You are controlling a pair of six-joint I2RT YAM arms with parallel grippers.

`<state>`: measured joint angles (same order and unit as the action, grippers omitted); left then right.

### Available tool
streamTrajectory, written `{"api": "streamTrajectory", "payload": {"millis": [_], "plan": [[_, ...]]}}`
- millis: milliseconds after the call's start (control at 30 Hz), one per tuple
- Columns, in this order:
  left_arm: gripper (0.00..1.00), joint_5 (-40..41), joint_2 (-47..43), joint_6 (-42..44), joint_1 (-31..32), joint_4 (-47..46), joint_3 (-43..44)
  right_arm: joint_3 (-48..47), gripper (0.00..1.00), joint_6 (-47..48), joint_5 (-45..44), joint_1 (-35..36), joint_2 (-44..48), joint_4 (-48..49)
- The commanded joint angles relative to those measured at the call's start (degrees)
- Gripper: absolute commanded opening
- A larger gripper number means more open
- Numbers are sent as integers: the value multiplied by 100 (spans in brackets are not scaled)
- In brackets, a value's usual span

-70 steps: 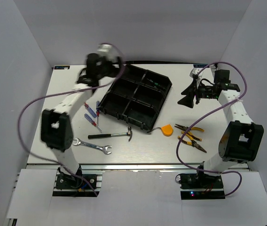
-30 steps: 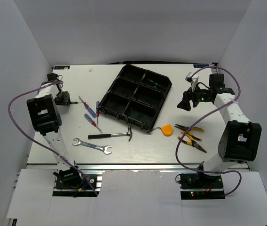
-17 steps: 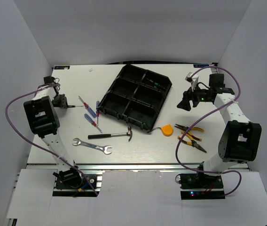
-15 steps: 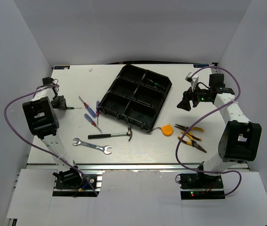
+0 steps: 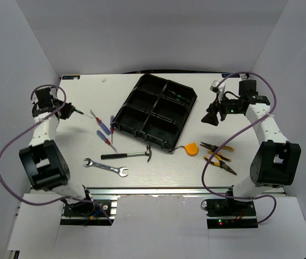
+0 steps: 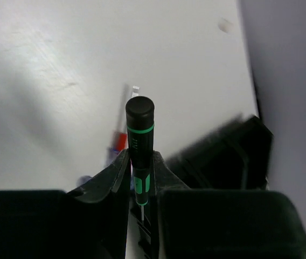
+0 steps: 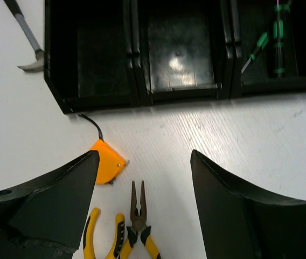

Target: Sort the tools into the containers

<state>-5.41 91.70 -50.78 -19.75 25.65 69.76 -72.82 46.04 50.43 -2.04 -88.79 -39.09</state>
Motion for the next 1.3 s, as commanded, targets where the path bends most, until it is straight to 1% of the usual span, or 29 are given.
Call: {"api": "streamTrajectory", "payload": {"millis": [0,33,67,133,167,200,267,300,333,400,433,500,567,600,633,667,767,933,1267], "plan": [[0,-1723,-766,500,172,-1898,-707,-575,75,160,467,195,91,-327],[0,-2214,-924,386,260,-2167,-840,-671,75,81,528,396,64,-353],[0,-2480,-961,333,383,-2683,-954,-873,75,20,659,598,-14,-380],[0,-3034,-1005,140,830,-3283,-1069,-1050,75,-480,696,836,-94,-284],[0,-3141,-1031,104,1041,-3808,-1130,-1198,75,-708,600,1124,-181,-205],[0,-3237,-1014,34,1461,-3926,-1114,-1252,75,-1276,538,1258,-226,48],[0,-3247,-813,60,1859,-3936,-947,-1314,75,-2078,171,1669,-331,436],[0,-3256,-725,138,2330,-3936,-772,-1392,76,-2447,116,1768,-384,733],[0,-3230,-654,148,2492,-3945,-718,-1445,77,-3129,168,1830,-454,832],[0,-3089,-488,130,2921,-4006,-604,-1560,77,-3871,125,2006,-656,1069],[0,-3045,-426,95,3037,-4041,-569,-1560,77,-4397,81,2084,-692,1323],[0,-3019,-303,-1,3344,-4330,-568,-1525,78,-4900,-138,2173,-736,1596],[0,-2975,-223,-169,3494,-4550,-577,-1542,78,-5209,-192,2278,-780,1799],[0,-2957,-127,-221,3634,-4595,-569,-1534,79,-5324,-209,2305,-797,1878],[0,-2940,-74,-247,3697,-4621,-525,-1534,83,-5403,-192,2348,-797,1948],[0,-2940,-30,-274,3819,-4674,-490,-1525,89,-5465,-235,2392,-797,2071],[0,-2931,128,-335,4022,-4744,-393,-1499,90,-5588,-298,2507,-841,2291],[0,-2896,234,-380,4181,-4815,-322,-1516,89,-5659,-446,2682,-990,2511],[0,-2931,313,-468,4365,-4885,-226,-1551,80,-5571,-983,2762,-1140,2538]]}}
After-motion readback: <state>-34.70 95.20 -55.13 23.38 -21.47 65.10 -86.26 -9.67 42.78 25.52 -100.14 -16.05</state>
